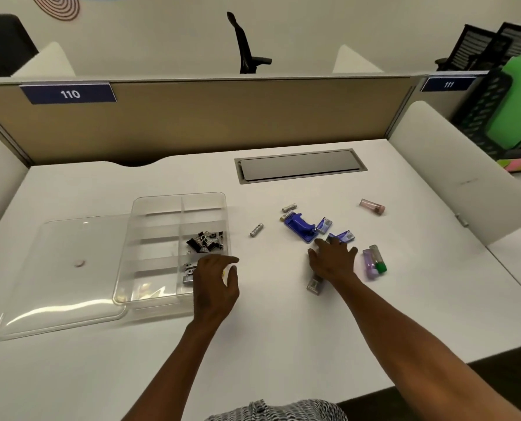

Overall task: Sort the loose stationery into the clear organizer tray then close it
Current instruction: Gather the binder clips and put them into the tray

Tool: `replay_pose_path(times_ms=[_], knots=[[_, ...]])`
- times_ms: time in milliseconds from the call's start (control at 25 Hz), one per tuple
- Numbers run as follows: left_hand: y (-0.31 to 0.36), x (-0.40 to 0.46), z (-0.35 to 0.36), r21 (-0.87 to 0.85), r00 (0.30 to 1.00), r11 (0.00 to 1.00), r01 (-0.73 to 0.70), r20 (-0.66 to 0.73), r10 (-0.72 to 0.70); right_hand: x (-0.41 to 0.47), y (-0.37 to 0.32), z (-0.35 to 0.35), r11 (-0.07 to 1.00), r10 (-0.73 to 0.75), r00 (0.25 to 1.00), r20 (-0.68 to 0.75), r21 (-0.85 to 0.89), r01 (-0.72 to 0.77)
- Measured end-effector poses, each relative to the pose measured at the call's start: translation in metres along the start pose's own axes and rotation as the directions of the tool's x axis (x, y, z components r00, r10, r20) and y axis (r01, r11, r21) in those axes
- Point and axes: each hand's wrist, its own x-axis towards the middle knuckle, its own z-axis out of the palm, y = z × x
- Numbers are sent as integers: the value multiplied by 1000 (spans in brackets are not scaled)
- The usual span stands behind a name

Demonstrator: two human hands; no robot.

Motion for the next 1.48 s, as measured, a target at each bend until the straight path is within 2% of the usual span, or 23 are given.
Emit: replay_pose_path(times_ms=[120,240,320,400,440,480,560,600,640,680,800,840,920,1000,1040,1200,1280,1320,1400,1480], knots=[[-2,-2,-7,-20,999,1000,5,-38,-6,5,-11,-7,999,-34,999,-39,-7,34],[-4,-3,-13,-37,996,998,48,-74,-50,6,-18,-6,990,-136,982,-131,-52,130],[-5,-5,-17,-41,993,995,88,-78,-91,5,-21,-6,984,-167,965,-204,23,175],[-7,-6,-21,-50,990,993,107,-87,-111,1,-29,-7,951,-169,934,-315,195,239],[-9,-7,-24,-56,988,992,114,-99,-119,-3,-35,-6,895,-123,916,-381,355,268],[-12,-8,-27,-60,985,990,124,-112,-130,-9,-43,-4,784,-35,903,-429,549,291],[-20,-10,-33,-55,976,985,164,-134,-170,-23,-65,2,496,138,915,-378,827,266],[-24,-12,-36,-48,972,981,186,-134,-191,-29,-77,5,409,170,932,-319,884,228],[-27,-13,-37,-39,971,978,203,-121,-207,-33,-87,10,396,165,944,-286,896,202],[-30,-15,-38,-31,971,976,216,-101,-218,-34,-96,14,431,138,952,-274,882,192],[-38,-24,-40,-3,973,975,221,-62,-221,-30,-110,25,617,51,953,-299,760,206],[-41,-26,-40,1,973,975,221,-64,-221,-28,-112,27,671,-7,953,-302,705,228],[-44,-27,-38,1,972,975,224,-68,-223,-24,-118,29,738,-223,950,-219,599,311],[-43,-26,-36,6,976,978,208,-65,-207,-25,-128,36,795,-426,901,-85,440,418],[-42,-25,-35,10,979,981,193,-63,-192,-28,-132,40,815,-463,884,-60,365,451],[-44,-26,-36,-5,980,983,185,-75,-185,-37,-140,55,808,-422,887,-189,366,462],[-48,-27,-38,-23,974,978,210,-87,-211,-39,-138,53,798,-310,926,-216,471,377],[-49,-27,-40,-29,970,974,223,-98,-225,-38,-138,48,764,-196,955,-222,576,291],[-50,-26,-44,-40,963,972,233,-130,-236,-36,-143,32,618,6,971,-239,764,184],[-51,-24,-46,-43,961,973,225,-155,-229,-35,-154,17,516,8,948,-319,813,269]])
